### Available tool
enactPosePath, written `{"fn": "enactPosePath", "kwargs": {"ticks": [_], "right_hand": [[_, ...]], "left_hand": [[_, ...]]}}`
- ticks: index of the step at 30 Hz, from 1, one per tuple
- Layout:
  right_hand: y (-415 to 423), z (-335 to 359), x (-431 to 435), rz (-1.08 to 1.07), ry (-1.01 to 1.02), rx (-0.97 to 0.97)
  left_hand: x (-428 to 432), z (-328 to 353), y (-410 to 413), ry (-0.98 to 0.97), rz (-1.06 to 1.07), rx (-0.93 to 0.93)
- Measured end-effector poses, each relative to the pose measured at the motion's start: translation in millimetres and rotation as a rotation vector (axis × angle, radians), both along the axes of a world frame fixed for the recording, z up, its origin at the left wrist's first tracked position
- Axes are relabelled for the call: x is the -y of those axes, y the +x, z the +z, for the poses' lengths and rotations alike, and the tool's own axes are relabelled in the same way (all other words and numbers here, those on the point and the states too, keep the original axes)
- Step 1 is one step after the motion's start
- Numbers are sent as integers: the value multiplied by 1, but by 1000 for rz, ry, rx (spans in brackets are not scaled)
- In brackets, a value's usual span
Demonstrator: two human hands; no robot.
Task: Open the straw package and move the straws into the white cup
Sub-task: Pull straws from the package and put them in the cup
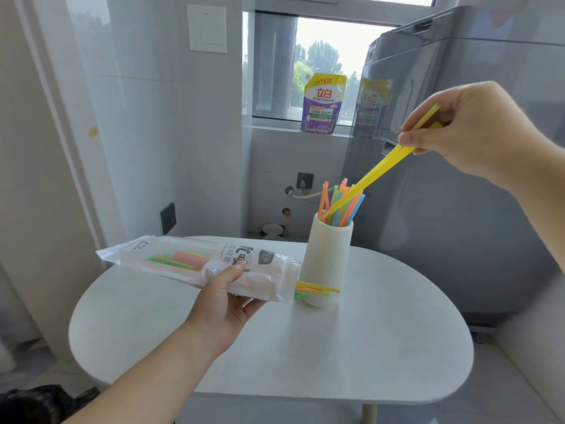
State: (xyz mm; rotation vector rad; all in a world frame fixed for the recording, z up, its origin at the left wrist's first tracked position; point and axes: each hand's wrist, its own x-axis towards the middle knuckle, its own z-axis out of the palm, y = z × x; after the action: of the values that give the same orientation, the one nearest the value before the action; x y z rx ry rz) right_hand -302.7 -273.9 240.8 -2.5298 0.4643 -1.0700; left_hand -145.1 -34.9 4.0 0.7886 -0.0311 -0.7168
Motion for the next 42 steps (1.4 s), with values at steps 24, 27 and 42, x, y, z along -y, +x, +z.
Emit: {"fn": "enactPosePath", "kwargs": {"ticks": [24, 27, 42], "right_hand": [[-15, 11, 17, 43, -4, 19], [-13, 11, 14, 31, -12, -7], [21, -2, -5, -30, -66, -158]], "left_hand": [[1, -1, 0, 13, 3, -10], [1, -1, 0, 16, 6, -9], [3, -2, 0, 17, 1, -6]]}}
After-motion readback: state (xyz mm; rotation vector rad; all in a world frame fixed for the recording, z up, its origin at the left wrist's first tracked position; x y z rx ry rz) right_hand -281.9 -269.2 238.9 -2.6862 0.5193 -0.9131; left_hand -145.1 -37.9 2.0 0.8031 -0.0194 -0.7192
